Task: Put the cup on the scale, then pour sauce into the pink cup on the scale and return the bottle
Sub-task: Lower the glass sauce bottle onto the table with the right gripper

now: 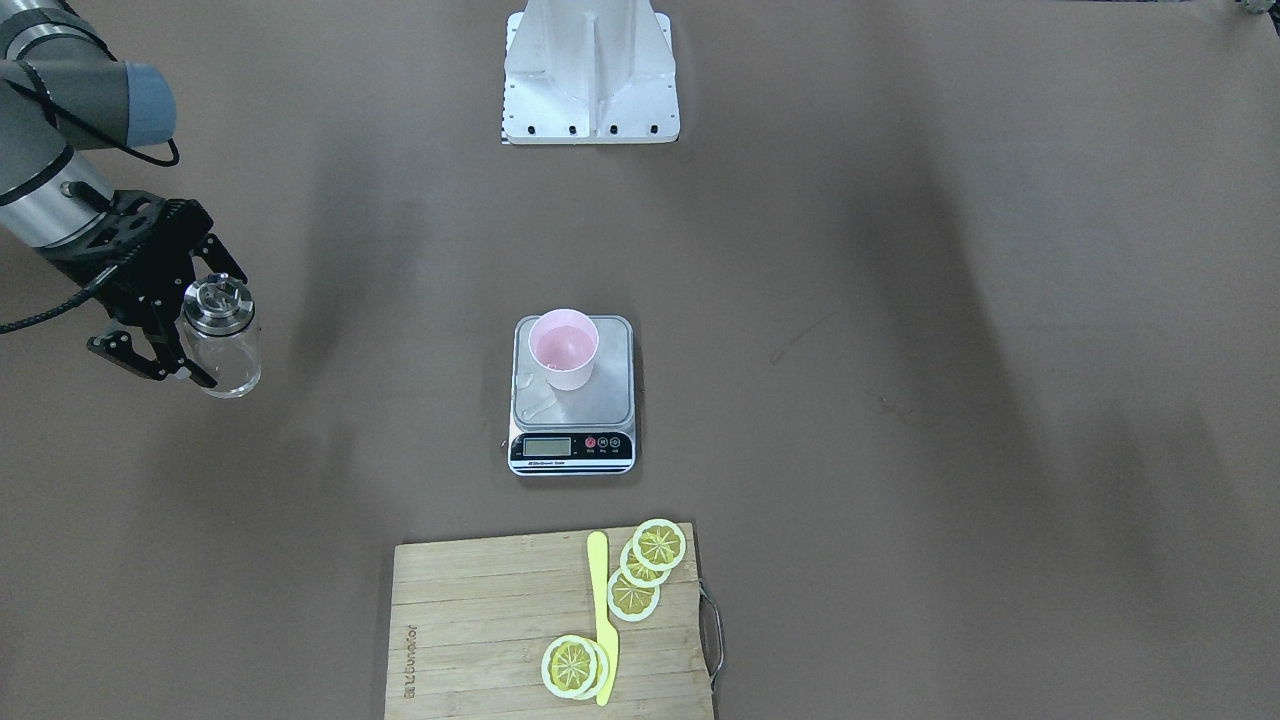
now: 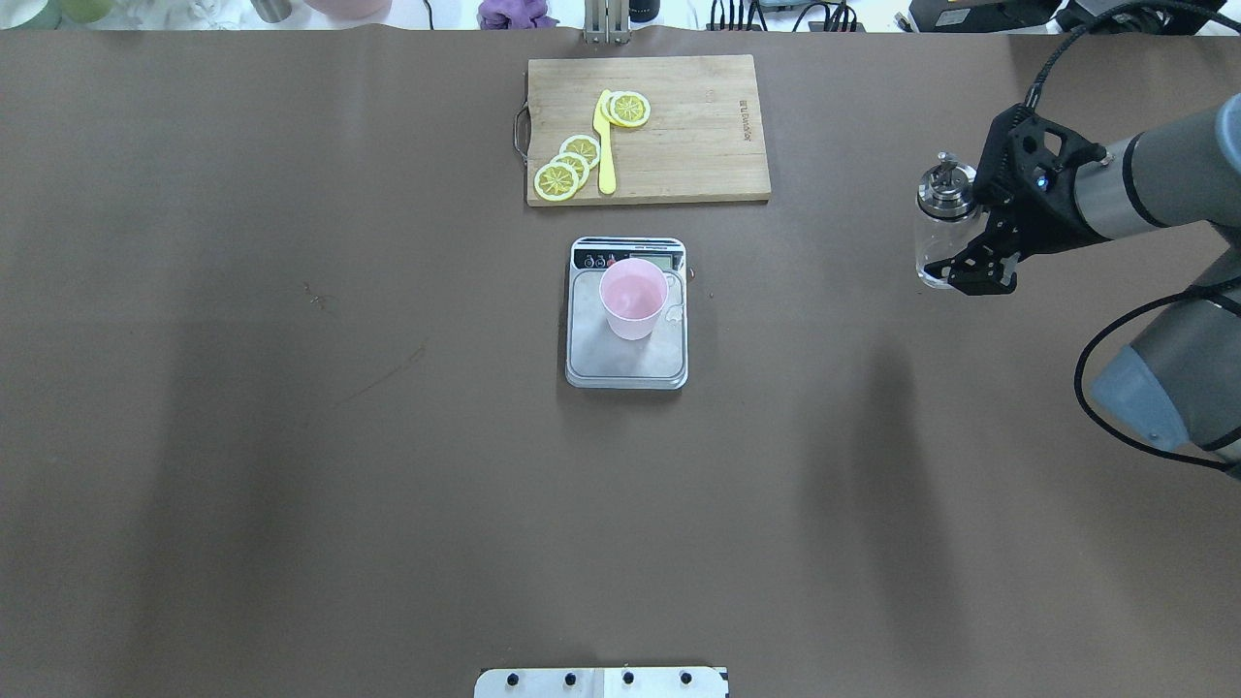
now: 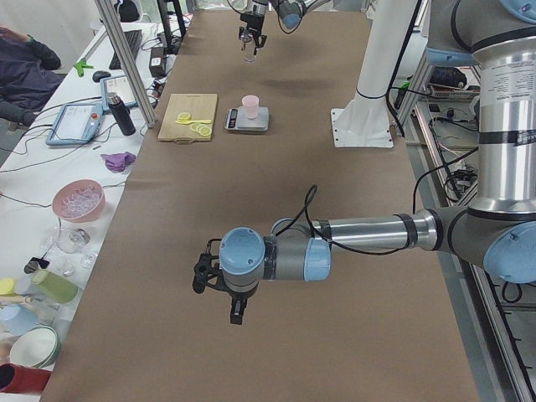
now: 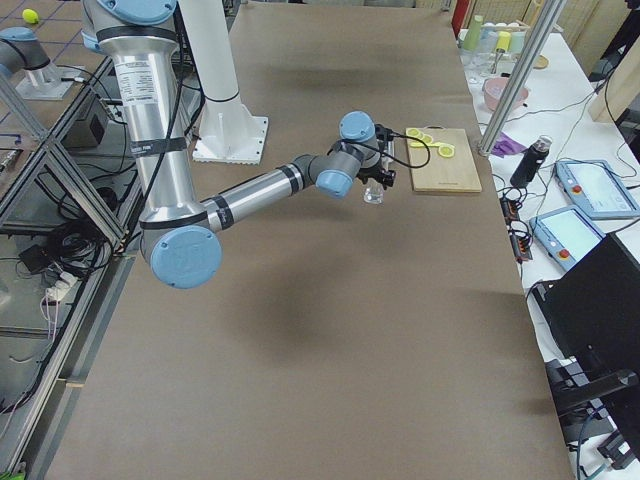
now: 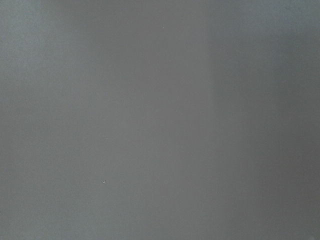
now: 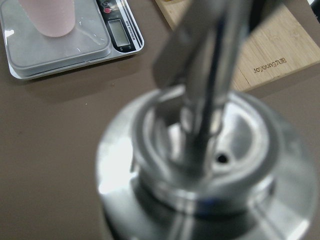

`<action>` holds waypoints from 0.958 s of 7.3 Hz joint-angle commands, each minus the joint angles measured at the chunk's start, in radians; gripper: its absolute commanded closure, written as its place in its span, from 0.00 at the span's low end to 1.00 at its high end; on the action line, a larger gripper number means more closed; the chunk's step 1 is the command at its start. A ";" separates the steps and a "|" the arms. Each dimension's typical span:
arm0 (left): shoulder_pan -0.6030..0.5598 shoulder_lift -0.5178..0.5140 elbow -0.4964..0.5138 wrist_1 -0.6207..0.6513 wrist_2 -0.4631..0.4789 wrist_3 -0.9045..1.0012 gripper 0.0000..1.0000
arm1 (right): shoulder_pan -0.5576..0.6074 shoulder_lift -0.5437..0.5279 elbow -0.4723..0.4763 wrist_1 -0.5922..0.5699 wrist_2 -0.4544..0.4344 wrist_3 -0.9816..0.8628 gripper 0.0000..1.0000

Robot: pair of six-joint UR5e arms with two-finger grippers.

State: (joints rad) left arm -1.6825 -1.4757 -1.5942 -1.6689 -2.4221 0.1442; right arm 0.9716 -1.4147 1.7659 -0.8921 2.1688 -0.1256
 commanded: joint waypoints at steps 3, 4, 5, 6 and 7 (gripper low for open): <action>0.001 0.000 0.000 -0.002 0.000 0.000 0.02 | 0.107 -0.027 -0.262 0.376 0.153 0.035 1.00; 0.001 0.000 0.000 -0.002 0.000 0.000 0.02 | 0.108 -0.027 -0.302 0.431 0.158 0.055 1.00; 0.001 0.000 0.000 -0.002 0.000 0.000 0.02 | 0.108 -0.027 -0.350 0.508 0.163 0.091 1.00; 0.003 0.000 0.000 -0.002 0.000 0.000 0.02 | 0.111 -0.027 -0.393 0.569 0.172 0.112 1.00; 0.004 0.000 0.000 -0.002 0.000 0.000 0.02 | 0.114 -0.027 -0.432 0.620 0.172 0.115 1.00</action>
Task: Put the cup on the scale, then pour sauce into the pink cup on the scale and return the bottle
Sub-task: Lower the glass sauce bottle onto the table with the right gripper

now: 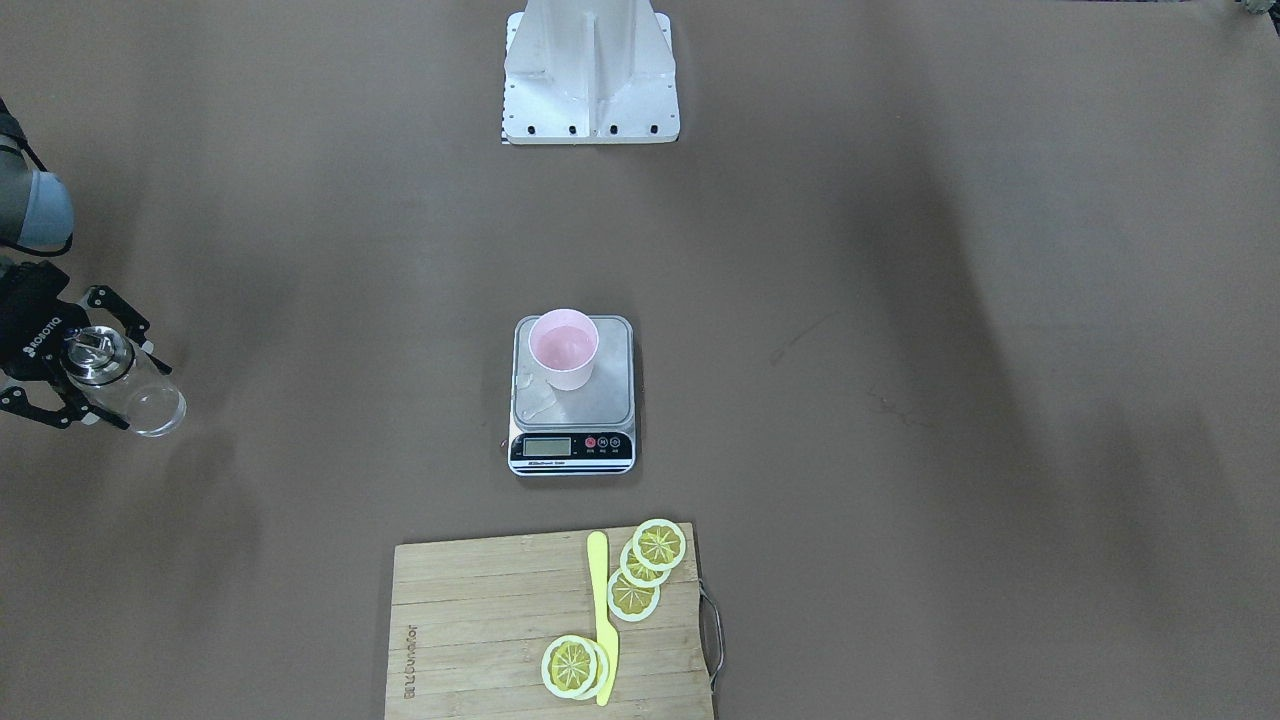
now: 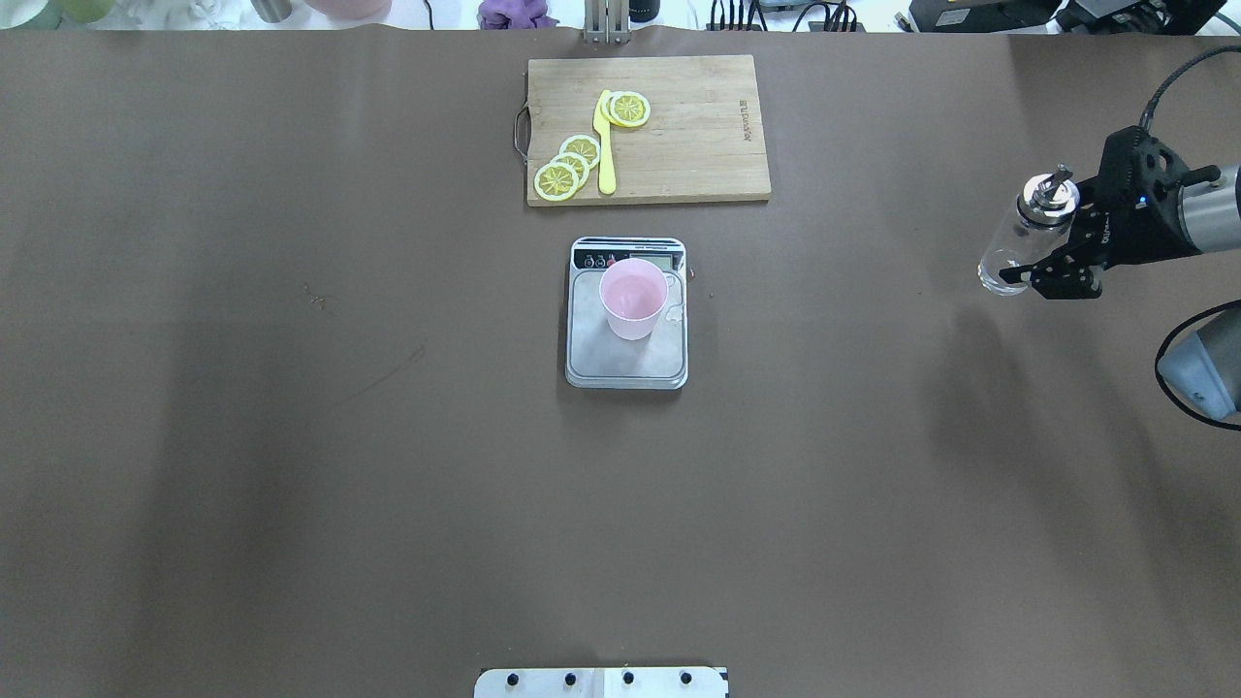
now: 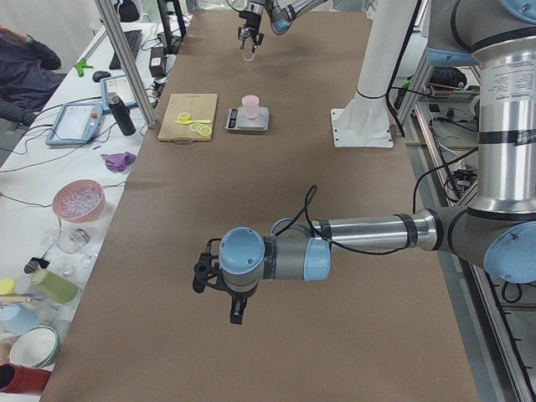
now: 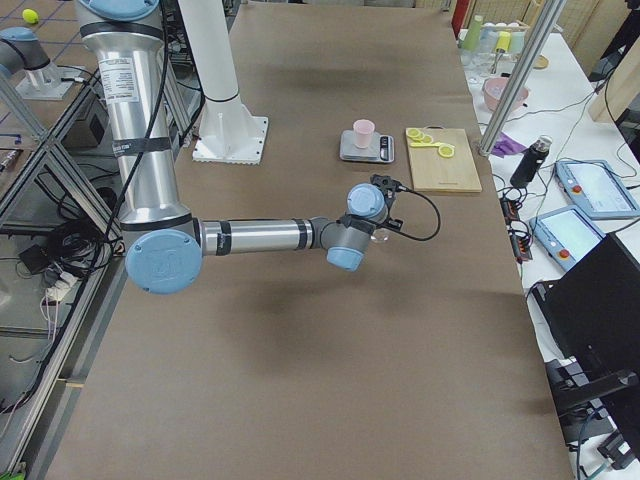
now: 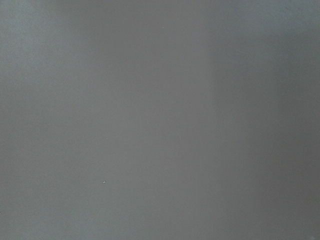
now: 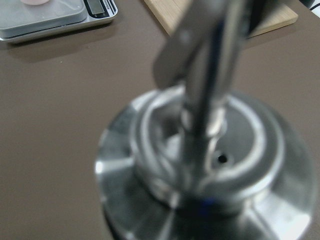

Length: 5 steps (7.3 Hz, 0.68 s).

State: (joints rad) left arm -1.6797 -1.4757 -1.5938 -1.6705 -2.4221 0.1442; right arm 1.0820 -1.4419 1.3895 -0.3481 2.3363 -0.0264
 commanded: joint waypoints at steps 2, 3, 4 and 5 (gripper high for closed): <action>0.002 0.000 0.000 0.000 0.000 0.000 0.02 | 0.013 -0.002 -0.098 0.124 0.008 0.028 1.00; 0.002 0.000 -0.002 0.000 0.000 0.000 0.02 | 0.013 -0.006 -0.122 0.173 0.009 0.066 1.00; 0.002 0.000 -0.002 0.000 0.000 0.000 0.02 | 0.013 -0.005 -0.159 0.237 0.009 0.103 1.00; 0.002 0.000 -0.002 0.000 0.000 0.000 0.02 | 0.013 -0.005 -0.162 0.251 0.012 0.132 1.00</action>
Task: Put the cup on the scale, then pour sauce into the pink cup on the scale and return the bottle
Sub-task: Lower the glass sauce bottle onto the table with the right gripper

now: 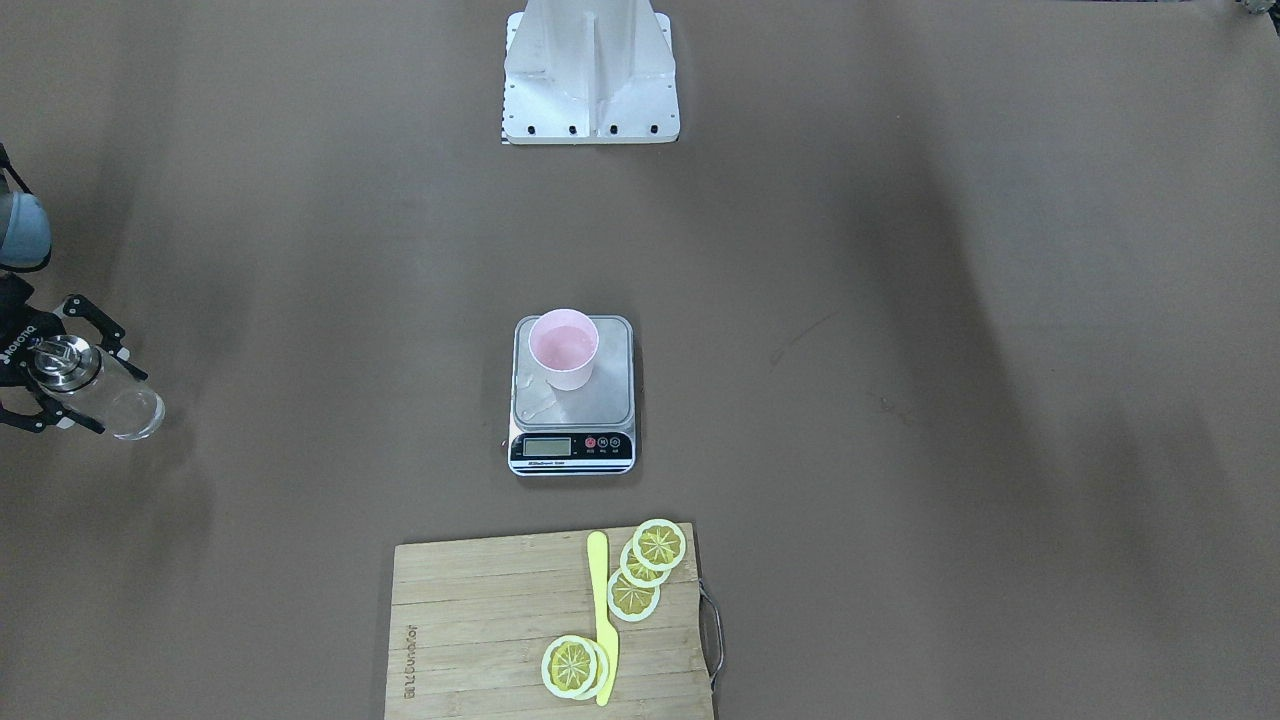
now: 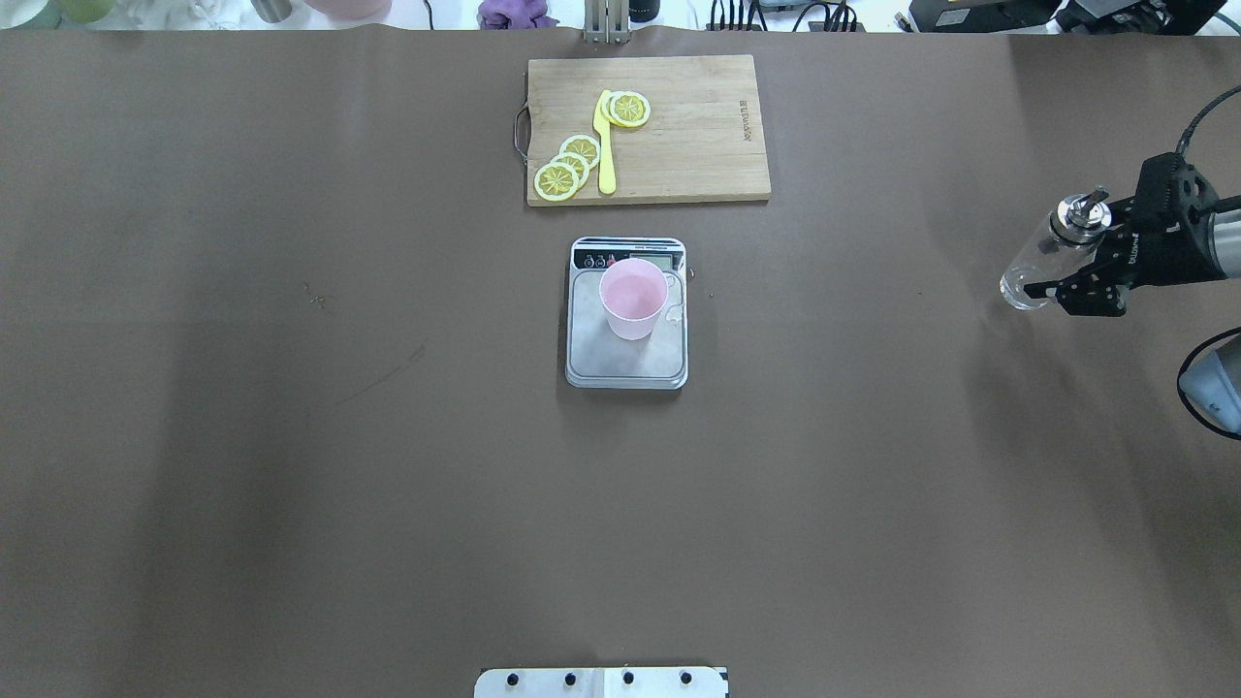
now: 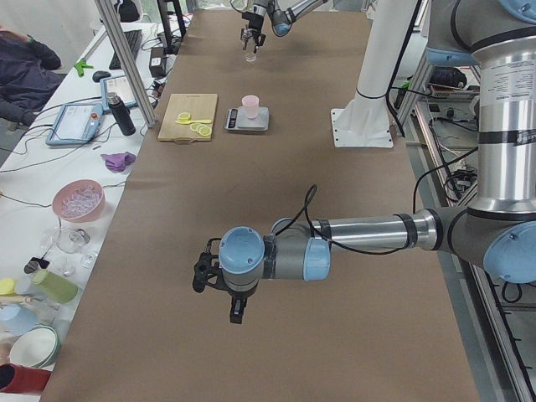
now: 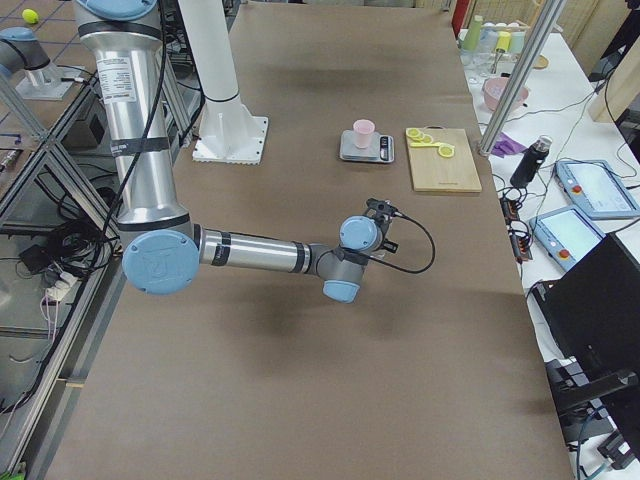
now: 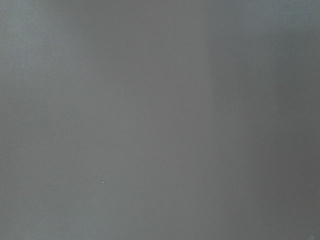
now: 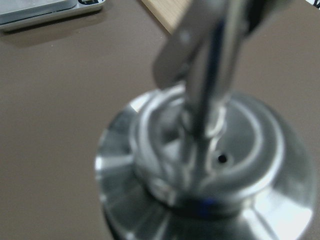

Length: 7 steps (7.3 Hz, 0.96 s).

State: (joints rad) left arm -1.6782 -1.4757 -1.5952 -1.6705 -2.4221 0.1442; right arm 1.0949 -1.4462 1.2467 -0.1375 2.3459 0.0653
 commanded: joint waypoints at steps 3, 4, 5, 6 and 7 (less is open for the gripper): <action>0.000 0.000 0.000 0.000 -0.002 0.000 0.02 | 0.000 -0.002 -0.036 0.070 0.006 0.071 1.00; 0.000 0.000 0.000 0.000 0.000 0.000 0.02 | -0.001 -0.002 -0.058 0.114 0.006 0.108 1.00; 0.002 0.000 0.000 0.000 0.000 0.000 0.02 | -0.001 -0.002 -0.072 0.145 0.006 0.123 1.00; 0.002 0.000 0.000 0.000 0.000 0.000 0.02 | -0.001 0.000 -0.076 0.145 0.010 0.132 1.00; 0.002 0.000 0.000 0.000 0.000 0.000 0.02 | -0.001 0.000 -0.082 0.151 0.012 0.133 1.00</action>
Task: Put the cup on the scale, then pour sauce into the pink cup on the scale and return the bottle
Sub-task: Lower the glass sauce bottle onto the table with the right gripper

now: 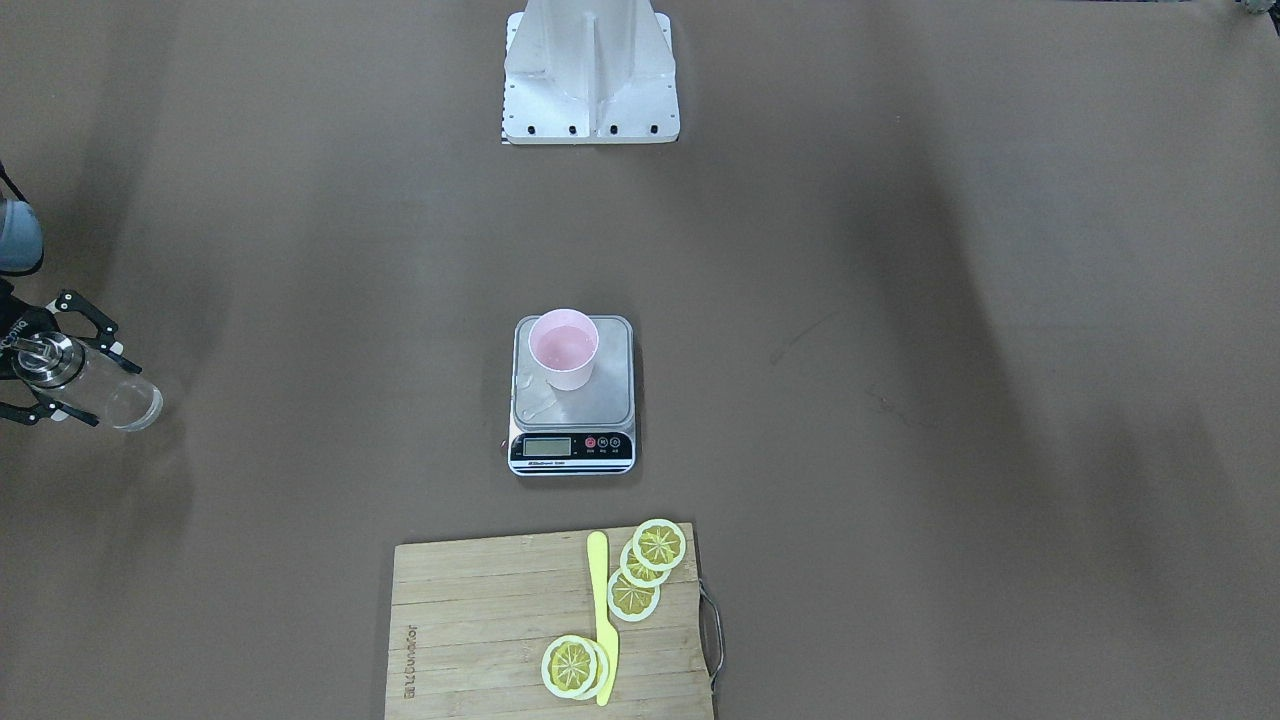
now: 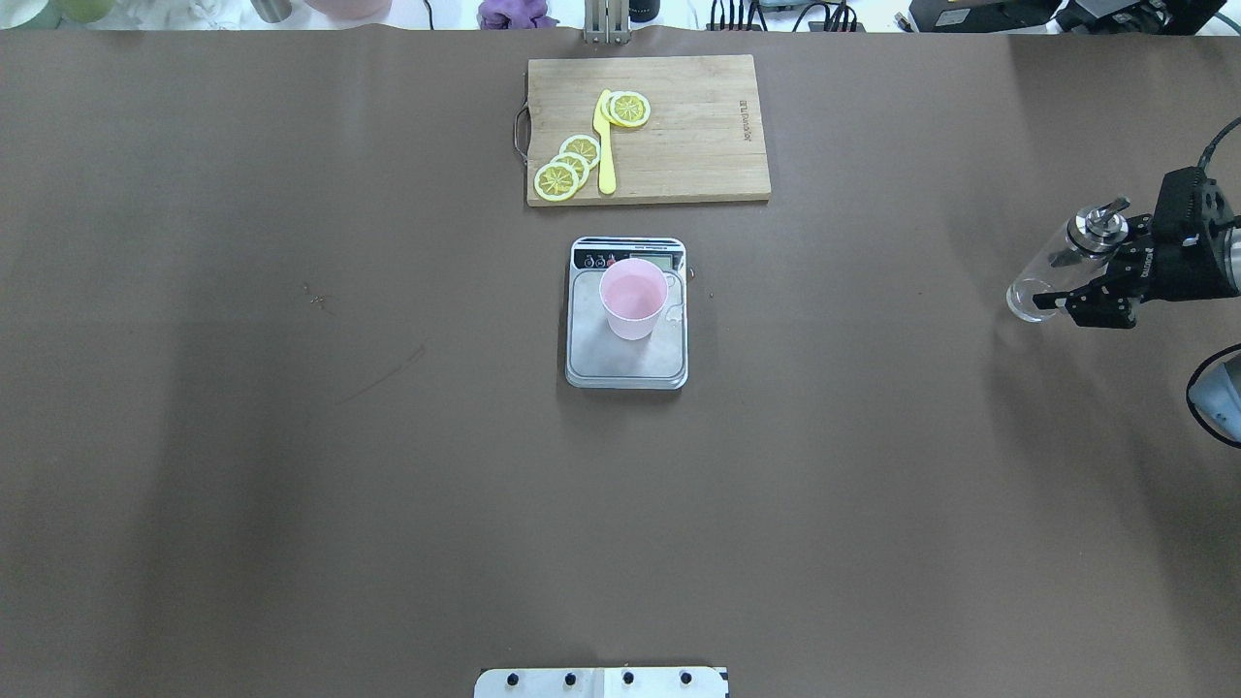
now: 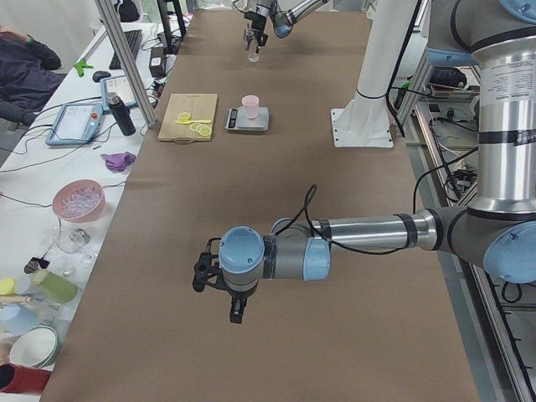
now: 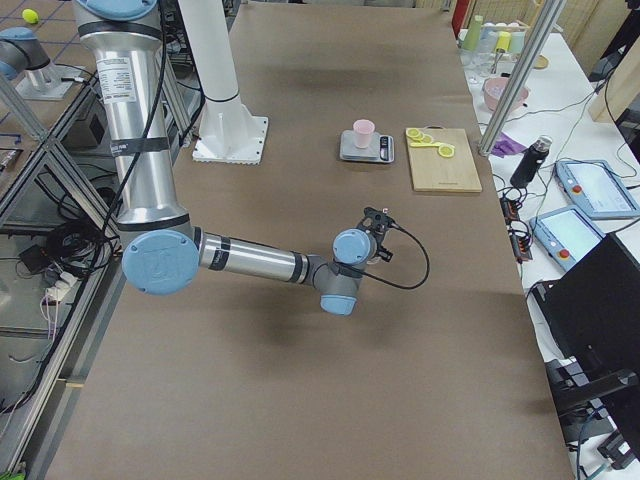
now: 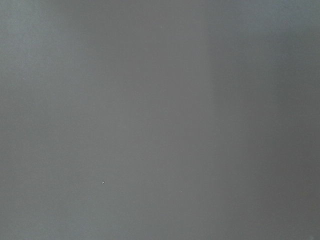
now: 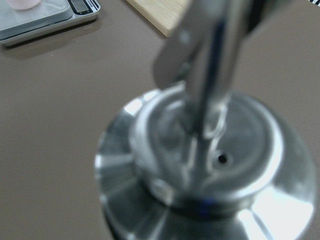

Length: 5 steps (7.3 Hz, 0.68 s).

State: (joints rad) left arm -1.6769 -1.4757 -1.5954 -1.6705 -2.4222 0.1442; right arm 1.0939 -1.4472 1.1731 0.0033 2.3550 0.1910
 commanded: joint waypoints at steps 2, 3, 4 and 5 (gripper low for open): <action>0.000 0.000 0.000 0.000 -0.001 0.000 0.02 | 0.000 0.001 -0.029 0.014 0.003 0.010 1.00; 0.000 0.000 0.000 0.000 -0.001 0.000 0.02 | 0.000 0.001 -0.029 0.014 0.003 0.010 1.00; 0.000 0.000 0.000 0.000 -0.001 0.000 0.02 | 0.000 0.001 -0.038 0.014 0.003 0.010 1.00; 0.000 0.000 0.000 0.000 -0.001 0.000 0.02 | 0.000 0.001 -0.039 0.012 0.003 0.010 1.00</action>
State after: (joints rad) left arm -1.6766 -1.4757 -1.5954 -1.6705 -2.4236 0.1442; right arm 1.0937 -1.4466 1.1384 0.0165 2.3577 0.2009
